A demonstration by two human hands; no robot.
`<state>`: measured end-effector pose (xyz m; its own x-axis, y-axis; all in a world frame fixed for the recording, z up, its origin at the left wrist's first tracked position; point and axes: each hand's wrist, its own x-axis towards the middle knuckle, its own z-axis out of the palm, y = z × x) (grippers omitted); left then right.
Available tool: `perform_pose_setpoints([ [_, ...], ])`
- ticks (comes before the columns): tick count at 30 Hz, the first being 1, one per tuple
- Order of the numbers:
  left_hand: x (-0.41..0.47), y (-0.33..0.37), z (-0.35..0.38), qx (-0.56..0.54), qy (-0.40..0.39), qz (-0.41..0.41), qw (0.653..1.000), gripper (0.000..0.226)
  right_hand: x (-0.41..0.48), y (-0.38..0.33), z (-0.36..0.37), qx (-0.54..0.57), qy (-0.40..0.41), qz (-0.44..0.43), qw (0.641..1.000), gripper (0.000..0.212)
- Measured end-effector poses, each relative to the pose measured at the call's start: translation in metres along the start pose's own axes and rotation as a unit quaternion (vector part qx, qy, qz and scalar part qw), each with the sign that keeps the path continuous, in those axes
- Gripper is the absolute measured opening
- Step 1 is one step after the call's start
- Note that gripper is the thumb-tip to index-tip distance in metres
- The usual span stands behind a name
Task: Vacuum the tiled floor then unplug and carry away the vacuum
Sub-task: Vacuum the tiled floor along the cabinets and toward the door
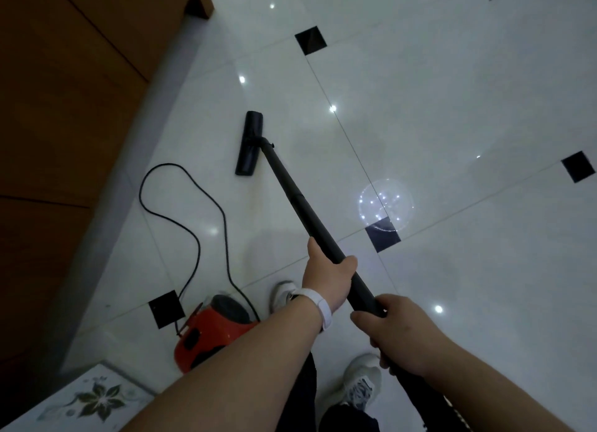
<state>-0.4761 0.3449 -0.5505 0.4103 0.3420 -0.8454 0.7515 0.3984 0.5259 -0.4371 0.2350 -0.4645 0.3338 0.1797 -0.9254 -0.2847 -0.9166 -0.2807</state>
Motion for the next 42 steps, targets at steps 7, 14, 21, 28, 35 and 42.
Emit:
perform_pose_setpoints([
  [7,0.019,0.021,-0.031,-0.016,0.005,0.006,1.0,0.079,0.012,-0.042,0.009,-0.031,0.017,-0.017,0.999,0.025],
  [14,0.038,0.037,-0.04,-0.013,0.005,0.014,1.0,0.075,0.03,-0.061,0.007,-0.022,0.027,-0.03,0.999,0.03],
  [21,0.046,0.063,-0.027,-0.033,-0.005,0.022,0.999,0.068,0.043,-0.074,-0.012,0.052,0.033,-0.037,0.997,0.022],
  [28,0.059,0.098,-0.001,-0.02,-0.034,0.032,0.999,0.063,0.062,-0.084,-0.048,0.098,0.052,-0.029,0.993,0.025],
  [35,0.085,0.137,0.039,0.019,-0.058,0.037,0.997,0.062,0.083,-0.084,-0.098,0.153,0.05,-0.018,0.987,0.018],
  [42,0.105,0.171,0.087,0.053,-0.069,0.038,0.995,0.058,0.102,-0.075,-0.15,0.192,0.055,-0.013,0.98,0.019],
])
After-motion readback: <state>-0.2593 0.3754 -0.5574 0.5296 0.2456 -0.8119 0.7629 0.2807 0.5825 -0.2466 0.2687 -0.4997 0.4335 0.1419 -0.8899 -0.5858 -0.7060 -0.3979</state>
